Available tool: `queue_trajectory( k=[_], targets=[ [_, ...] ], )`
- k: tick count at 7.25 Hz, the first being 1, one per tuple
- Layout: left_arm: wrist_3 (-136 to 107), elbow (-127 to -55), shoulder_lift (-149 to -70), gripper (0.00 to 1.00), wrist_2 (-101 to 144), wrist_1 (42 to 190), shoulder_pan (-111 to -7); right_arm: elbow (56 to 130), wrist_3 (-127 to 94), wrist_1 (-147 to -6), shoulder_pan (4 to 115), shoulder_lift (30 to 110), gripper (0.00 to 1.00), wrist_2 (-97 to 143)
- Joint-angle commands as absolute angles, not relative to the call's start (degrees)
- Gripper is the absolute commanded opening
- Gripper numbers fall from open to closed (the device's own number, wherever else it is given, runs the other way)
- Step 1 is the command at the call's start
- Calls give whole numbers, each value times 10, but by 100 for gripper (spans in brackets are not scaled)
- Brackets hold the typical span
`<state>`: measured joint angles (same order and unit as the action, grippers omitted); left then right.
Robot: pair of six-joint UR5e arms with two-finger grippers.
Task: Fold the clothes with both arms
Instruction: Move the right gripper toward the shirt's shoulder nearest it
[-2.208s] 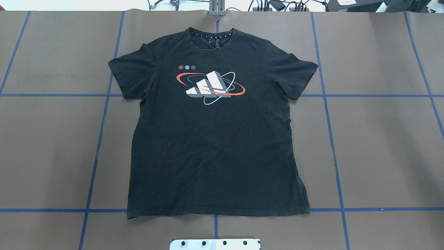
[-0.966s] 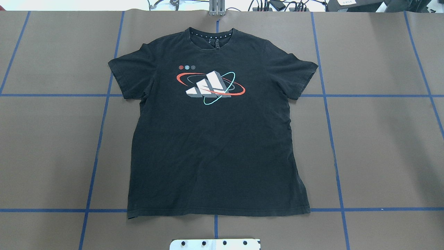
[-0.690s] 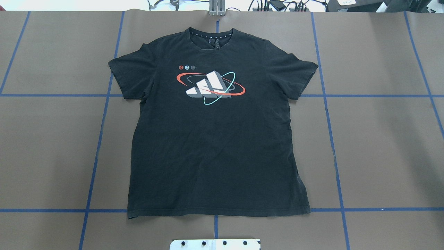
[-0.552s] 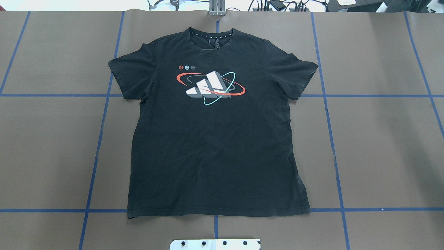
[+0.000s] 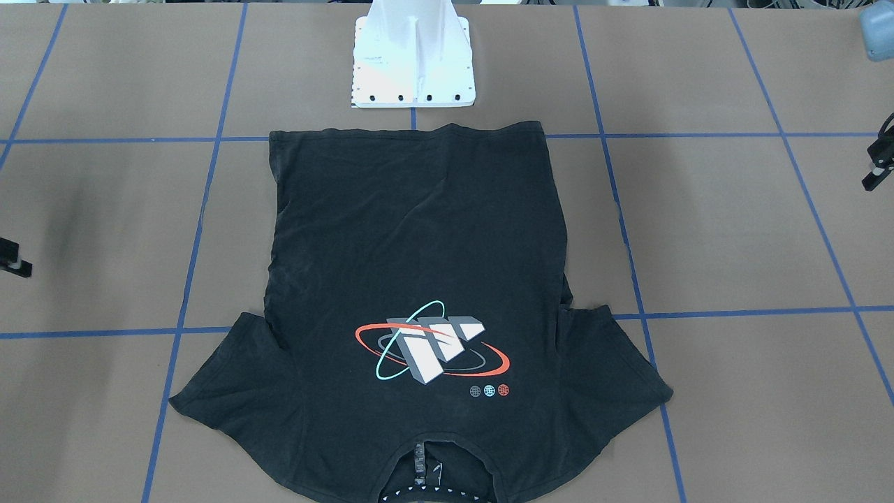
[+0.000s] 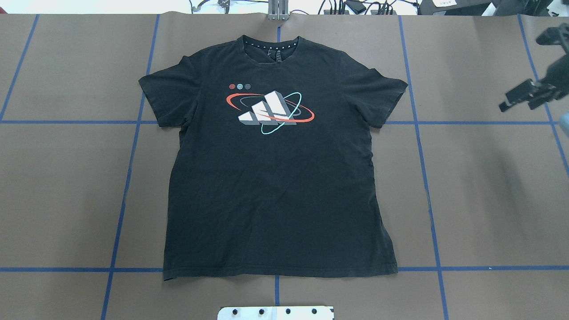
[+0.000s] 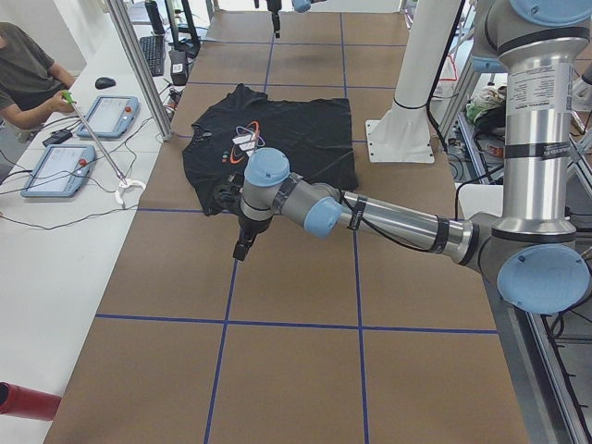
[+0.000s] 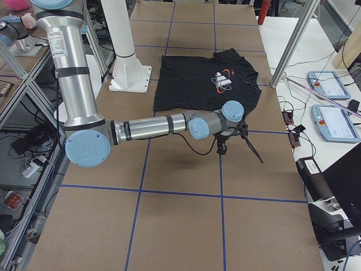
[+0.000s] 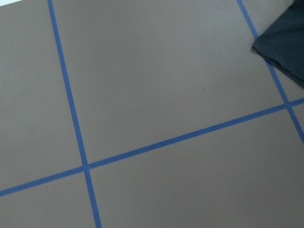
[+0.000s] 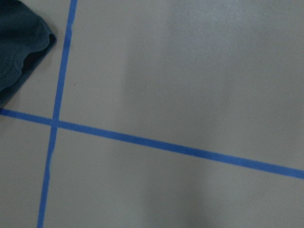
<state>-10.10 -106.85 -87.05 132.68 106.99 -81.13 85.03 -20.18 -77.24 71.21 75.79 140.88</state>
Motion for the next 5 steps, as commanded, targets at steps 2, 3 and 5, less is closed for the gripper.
queue_trajectory(
  k=[2, 3, 5],
  targets=[
    [-104, -1070, -876, 100, 1328, 1072, -809, 703, -346, -709, 667, 572, 92, 1384],
    [-105, -1073, -879, 100, 1327, 1075, -805, 639, -374, -654, 647, 530, 92, 1347],
    [-104, -1070, -883, 100, 1327, 1077, -791, 559, -396, -522, 621, 511, 89, 1292]
  ],
)
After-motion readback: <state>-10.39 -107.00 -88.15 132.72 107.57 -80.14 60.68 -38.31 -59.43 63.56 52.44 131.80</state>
